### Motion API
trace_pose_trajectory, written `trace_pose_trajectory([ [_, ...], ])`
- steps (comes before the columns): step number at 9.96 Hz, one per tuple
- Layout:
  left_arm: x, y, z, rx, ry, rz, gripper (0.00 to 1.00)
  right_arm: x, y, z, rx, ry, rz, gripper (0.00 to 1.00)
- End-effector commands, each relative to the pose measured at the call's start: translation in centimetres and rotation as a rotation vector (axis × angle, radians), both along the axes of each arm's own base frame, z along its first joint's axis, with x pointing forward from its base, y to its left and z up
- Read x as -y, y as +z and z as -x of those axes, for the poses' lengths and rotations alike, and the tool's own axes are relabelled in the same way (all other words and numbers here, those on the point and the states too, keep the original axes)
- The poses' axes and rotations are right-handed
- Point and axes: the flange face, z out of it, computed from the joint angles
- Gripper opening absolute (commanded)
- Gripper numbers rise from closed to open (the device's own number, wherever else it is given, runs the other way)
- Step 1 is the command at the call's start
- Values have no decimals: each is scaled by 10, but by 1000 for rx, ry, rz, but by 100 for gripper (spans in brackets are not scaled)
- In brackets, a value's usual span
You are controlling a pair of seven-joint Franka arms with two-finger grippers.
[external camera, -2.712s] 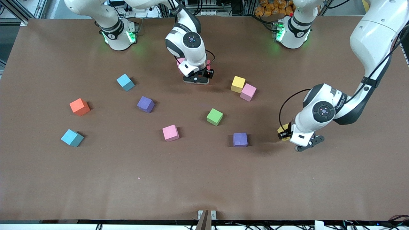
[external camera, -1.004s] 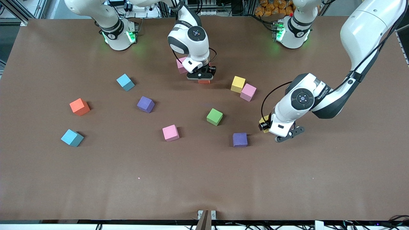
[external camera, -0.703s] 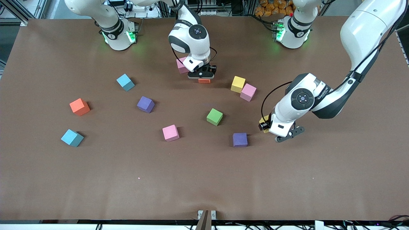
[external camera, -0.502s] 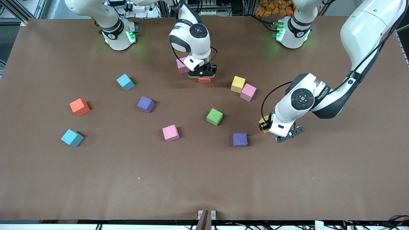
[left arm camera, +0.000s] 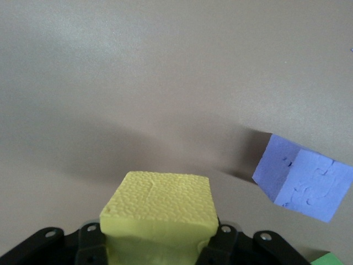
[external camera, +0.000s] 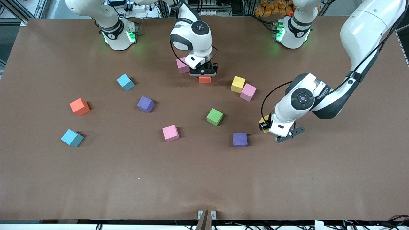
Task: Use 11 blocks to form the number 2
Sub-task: 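Place the orange cube with the right gripper beside the pink cubes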
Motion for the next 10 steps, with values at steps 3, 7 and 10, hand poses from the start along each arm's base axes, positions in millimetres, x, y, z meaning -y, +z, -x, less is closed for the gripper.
trace_pose_trajectory([
  [3, 3, 8, 4, -6, 20, -8, 0, 3, 8, -12, 42, -10, 8, 100],
  [7, 17, 9, 10, -3, -4, -6, 0, 47, 60, -80, 85, -33, 13, 100],
  [10, 72, 17, 29, 12, -34, 1, 0, 110, 79, -158, 108, -17, 22, 100],
])
